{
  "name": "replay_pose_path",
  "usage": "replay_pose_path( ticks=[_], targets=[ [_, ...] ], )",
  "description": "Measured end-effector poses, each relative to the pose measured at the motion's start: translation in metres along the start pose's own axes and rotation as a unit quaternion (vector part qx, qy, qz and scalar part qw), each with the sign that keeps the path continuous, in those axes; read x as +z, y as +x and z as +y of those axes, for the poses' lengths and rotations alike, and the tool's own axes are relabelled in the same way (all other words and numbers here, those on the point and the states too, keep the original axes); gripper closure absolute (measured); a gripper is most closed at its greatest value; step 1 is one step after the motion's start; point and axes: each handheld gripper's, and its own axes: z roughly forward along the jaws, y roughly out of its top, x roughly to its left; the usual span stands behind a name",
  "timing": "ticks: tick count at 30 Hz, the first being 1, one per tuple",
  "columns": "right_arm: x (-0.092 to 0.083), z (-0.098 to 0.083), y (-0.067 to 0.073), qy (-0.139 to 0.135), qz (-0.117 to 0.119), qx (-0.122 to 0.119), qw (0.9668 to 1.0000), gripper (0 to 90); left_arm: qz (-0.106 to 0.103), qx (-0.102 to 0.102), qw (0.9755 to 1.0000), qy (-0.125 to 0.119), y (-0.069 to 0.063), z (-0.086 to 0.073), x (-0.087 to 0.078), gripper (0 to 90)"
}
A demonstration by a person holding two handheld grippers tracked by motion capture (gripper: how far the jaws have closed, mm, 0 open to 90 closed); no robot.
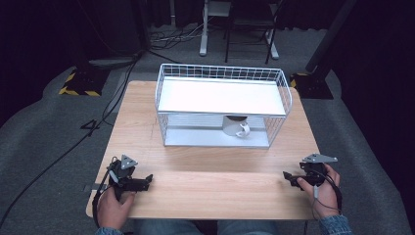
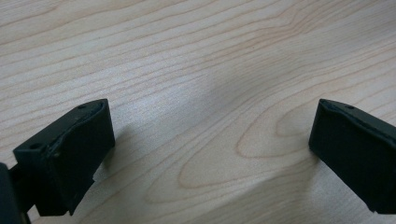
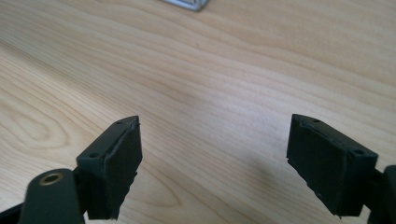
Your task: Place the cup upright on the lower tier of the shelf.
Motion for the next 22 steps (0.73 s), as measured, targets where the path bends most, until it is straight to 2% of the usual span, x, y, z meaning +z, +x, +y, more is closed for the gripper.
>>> replay_pose_path(
  ticks=[8,12,15,22],
  targets=[
    [0.007,-0.013,-0.004,0.002,-0.003,-0.001,1.0,17.0,0.0,0.0,1.0,0.0,0.0,0.0,0.0,0.5],
    [0.008,-0.016,-0.004,-0.016,-0.002,0.008,0.9998,14.9,0.0,0.0,1.0,0.0,0.0,0.0,0.0,0.5],
    [0.012,-0.021,0.0,-0.044,-0.017,0.023,0.9986,11.6,0.0,0.0,1.0,0.0,0.0,0.0,0.0,0.5],
    [0.013,-0.021,0.001,-0.045,-0.018,0.021,0.9986,9.5,0.0,0.0,1.0,0.0,0.0,0.0,0.0,0.5]
  ],
)
